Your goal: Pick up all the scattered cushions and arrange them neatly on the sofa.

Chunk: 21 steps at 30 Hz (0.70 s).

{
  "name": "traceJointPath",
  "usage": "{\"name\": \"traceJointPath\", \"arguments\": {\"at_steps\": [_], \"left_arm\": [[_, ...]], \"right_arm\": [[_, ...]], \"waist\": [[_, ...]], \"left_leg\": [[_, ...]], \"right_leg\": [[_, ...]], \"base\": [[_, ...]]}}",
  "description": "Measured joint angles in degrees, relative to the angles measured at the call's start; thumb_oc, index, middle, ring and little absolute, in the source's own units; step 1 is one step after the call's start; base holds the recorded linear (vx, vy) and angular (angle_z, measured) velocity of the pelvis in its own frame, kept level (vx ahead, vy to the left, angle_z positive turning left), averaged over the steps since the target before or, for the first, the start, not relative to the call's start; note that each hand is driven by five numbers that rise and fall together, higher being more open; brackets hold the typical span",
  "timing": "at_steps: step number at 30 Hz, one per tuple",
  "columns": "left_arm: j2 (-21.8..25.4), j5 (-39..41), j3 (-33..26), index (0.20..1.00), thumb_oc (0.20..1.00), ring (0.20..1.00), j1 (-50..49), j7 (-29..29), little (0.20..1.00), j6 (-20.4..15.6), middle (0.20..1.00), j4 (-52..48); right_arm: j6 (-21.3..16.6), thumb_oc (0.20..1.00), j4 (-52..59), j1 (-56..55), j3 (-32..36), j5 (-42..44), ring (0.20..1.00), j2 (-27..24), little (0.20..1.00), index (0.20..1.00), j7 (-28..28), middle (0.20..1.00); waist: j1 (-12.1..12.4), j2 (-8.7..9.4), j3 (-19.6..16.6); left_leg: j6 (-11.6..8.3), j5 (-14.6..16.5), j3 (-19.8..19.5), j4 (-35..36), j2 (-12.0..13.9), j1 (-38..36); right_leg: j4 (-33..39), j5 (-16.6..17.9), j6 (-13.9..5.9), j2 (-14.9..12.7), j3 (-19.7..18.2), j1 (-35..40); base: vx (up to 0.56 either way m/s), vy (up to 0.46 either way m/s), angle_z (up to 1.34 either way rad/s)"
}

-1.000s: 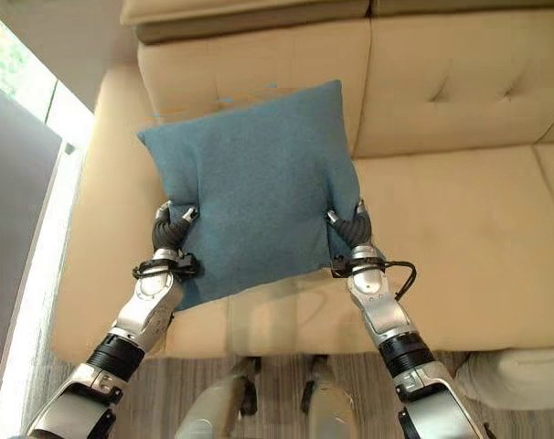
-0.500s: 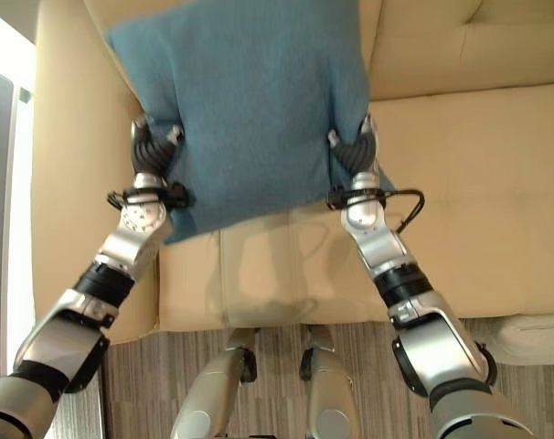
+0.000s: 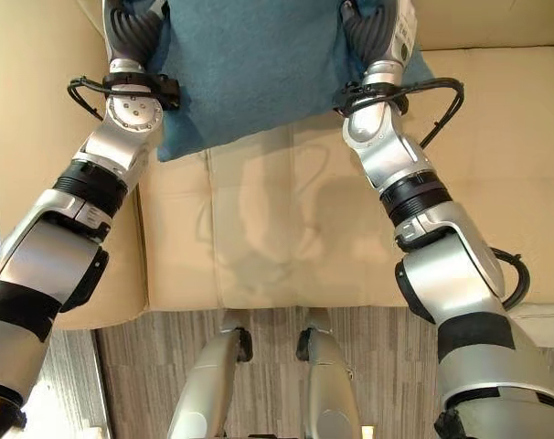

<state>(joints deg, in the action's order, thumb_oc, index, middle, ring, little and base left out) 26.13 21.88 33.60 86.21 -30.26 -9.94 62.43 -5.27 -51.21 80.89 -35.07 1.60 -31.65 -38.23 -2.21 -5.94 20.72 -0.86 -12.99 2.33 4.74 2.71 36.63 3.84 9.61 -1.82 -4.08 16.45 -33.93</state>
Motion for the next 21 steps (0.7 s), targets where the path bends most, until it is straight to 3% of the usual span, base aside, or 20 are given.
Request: {"name": "traceJointPath", "arguments": {"at_steps": [1,2,3,4,5,10,15,18,21], "left_arm": [[0.2,2.2,0.5,1.000,1.000,1.000,2.8,1.7,1.000,0.8,1.000,1.3],[0.3,2.4,1.4,1.000,1.000,1.000,3.3,2.6,1.000,1.0,1.000,2.6],[0.5,2.5,2.7,1.000,1.000,1.000,3.3,3.0,1.000,1.1,1.000,3.4],[0.8,3.5,6.6,1.000,1.000,1.000,4.3,4.5,1.000,1.2,1.000,5.9],[1.3,3.8,8.5,1.000,1.000,1.000,5.5,6.1,1.000,2.0,1.000,7.4],[1.9,3.8,7.9,1.000,1.000,1.000,4.3,7.6,1.000,3.1,1.000,5.9],[2.5,4.5,1.6,1.000,1.000,1.000,-5.7,10.0,1.000,1.9,1.000,4.3],[8.6,5.2,-3.4,1.000,1.000,1.000,-12.3,12.4,1.000,1.0,1.000,4.5],[21.2,7.0,-9.7,1.000,1.000,1.000,-20.6,14.1,1.000,0.9,1.000,6.8]], "right_arm": [[0.5,0.501,-3.9,2.7,-3.4,2.8,0.501,-0.6,0.501,0.501,1.5,0.501],[1.2,1.000,-5.4,3.0,-4.3,4.0,1.000,-0.6,1.000,1.000,2.9,1.000],[1.3,1.000,-7.5,3.4,-6.7,4.7,1.000,-0.2,1.000,1.000,4.3,1.000],[1.6,1.000,-14.1,6.1,-14.2,7.4,1.000,0.2,1.000,1.000,7.2,1.000],[2.3,1.000,-16.9,6.8,-17.7,8.6,1.000,0.0,1.000,1.000,10.3,1.000],[3.2,1.000,-14.8,5.4,-16.8,9.4,1.000,0.0,1.000,1.000,14.1,1.000],[3.1,1.000,-14.8,3.8,-16.6,8.1,1.000,-1.4,1.000,1.000,15.7,1.000],[1.9,1.000,-11.1,1.8,-13.8,6.0,1.000,-6.3,1.000,1.000,15.9,1.000],[0.5,1.000,-7.1,-4.8,-7.1,5.5,1.000,-16.8,1.000,1.000,15.6,1.000]], "waist": [[0.1,0.02,0.0],[0.2,0.03,0.1],[0.3,0.03,0.1],[0.3,0.03,0.1],[0.6,0.03,0.1],[1.6,0.01,0.1],[1.6,0.01,0.1],[1.6,0.01,0.1],[1.8,0.03,0.1]], "left_leg": [[-0.05,-1.3,-0.2,0.0,0.1,2.7],[0.00,-1.6,-0.2,0.0,0.2,3.1],[0.00,-1.6,-0.3,0.0,0.2,3.3],[-0.08,-1.7,-0.5,-0.3,0.2,3.6],[-0.09,-1.7,-0.9,-0.6,0.3,4.2],[-0.19,-2.1,-1.2,-0.8,0.1,5.3],[-0.14,-2.3,-1.1,-0.9,0.1,4.1],[-0.19,-2.3,-1.1,-0.8,0.1,3.0],[-0.21,-2.3,-1.1,-0.6,0.1,1.3]], "right_leg": [[-1.1,0.2,0.34,-0.1,0.0,-2.9],[-1.6,0.3,0.38,-0.1,0.0,-3.6],[-1.8,0.3,0.37,-0.1,0.1,-3.8],[-2.1,0.3,0.37,-0.1,0.1,-4.1],[-2.6,0.2,0.38,0.0,0.1,-4.9],[-4.5,0.2,0.57,-0.4,0.0,-6.7],[-6.4,-0.5,0.34,-0.8,-0.2,-6.3],[-6.8,-0.6,0.32,-0.9,-0.4,-5.5],[-6.8,-1.0,0.31,-1.0,-0.5,-3.8]], "base": [[-0.01,-0.065,0.02],[0.00,-0.044,0.02],[0.01,-0.038,-0.01],[0.00,0.000,0.00],[0.00,0.000,0.00],[0.00,0.000,0.00],[0.00,-0.007,0.00],[0.00,0.000,0.00],[-0.03,0.010,0.01]]}}
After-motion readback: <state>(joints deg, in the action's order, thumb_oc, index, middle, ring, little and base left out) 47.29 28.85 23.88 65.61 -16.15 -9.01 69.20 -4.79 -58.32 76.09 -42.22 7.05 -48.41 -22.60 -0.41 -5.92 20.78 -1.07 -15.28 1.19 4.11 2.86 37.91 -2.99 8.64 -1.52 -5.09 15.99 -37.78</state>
